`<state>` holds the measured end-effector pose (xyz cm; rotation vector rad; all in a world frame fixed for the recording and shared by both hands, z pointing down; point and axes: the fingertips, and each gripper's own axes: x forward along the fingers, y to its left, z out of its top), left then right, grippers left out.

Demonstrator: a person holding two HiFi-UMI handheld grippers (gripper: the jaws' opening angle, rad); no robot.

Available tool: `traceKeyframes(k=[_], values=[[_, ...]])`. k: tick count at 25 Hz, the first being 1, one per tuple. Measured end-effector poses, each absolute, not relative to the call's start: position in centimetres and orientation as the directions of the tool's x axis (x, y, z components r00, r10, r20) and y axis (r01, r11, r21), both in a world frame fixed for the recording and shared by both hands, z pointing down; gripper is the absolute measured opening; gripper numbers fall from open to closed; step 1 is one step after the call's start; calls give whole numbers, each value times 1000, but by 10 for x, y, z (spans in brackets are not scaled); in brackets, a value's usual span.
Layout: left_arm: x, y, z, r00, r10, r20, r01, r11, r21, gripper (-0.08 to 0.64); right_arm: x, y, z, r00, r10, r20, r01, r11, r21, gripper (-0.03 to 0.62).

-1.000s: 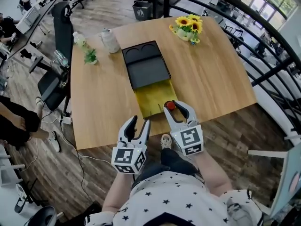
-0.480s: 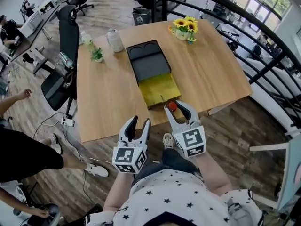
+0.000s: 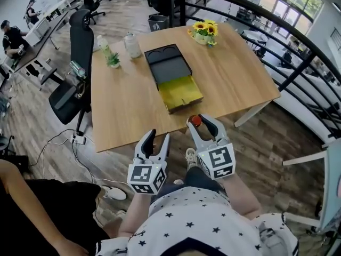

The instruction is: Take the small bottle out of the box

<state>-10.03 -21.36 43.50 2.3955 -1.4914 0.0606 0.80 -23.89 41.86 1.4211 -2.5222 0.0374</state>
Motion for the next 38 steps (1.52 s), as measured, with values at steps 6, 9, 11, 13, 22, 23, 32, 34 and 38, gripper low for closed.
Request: traceKeyframes(k=[6, 9, 11, 13, 22, 23, 32, 34, 38], values=[[-100, -187, 429, 469, -863, 188, -874, -424, 236, 176, 6, -203, 409, -488, -849, 201, -853, 513, 98, 141], [-99, -181, 431, 476, -860, 182, -871, -433, 232, 176, 7, -192, 409, -485, -853, 192, -855, 509, 100, 141], [-98, -177, 432, 479, -859, 179, -869, -437, 231, 176, 9, -186, 410, -482, -855, 189, -857, 505, 101, 141], [-98, -173, 430, 481, -859, 176, -869, -439, 229, 176, 10, -180, 409, -480, -857, 187, -859, 503, 101, 141], [-96, -165, 426, 487, -857, 167, -865, -448, 225, 176, 10, -168, 404, -480, -859, 180, -859, 501, 102, 140], [-96, -165, 426, 489, -856, 167, -865, -449, 225, 176, 10, -168, 404, -477, -860, 179, -861, 499, 102, 140], [-95, -166, 426, 495, -853, 166, -860, -454, 231, 176, 11, -167, 403, -471, -865, 174, -866, 491, 99, 138], [-93, -166, 426, 494, -853, 166, -860, -453, 232, 176, 13, -167, 403, -470, -865, 173, -866, 490, 96, 138], [-93, -168, 426, 493, -854, 167, -861, -451, 235, 176, 14, -171, 402, -468, -868, 169, -869, 486, 94, 138]])
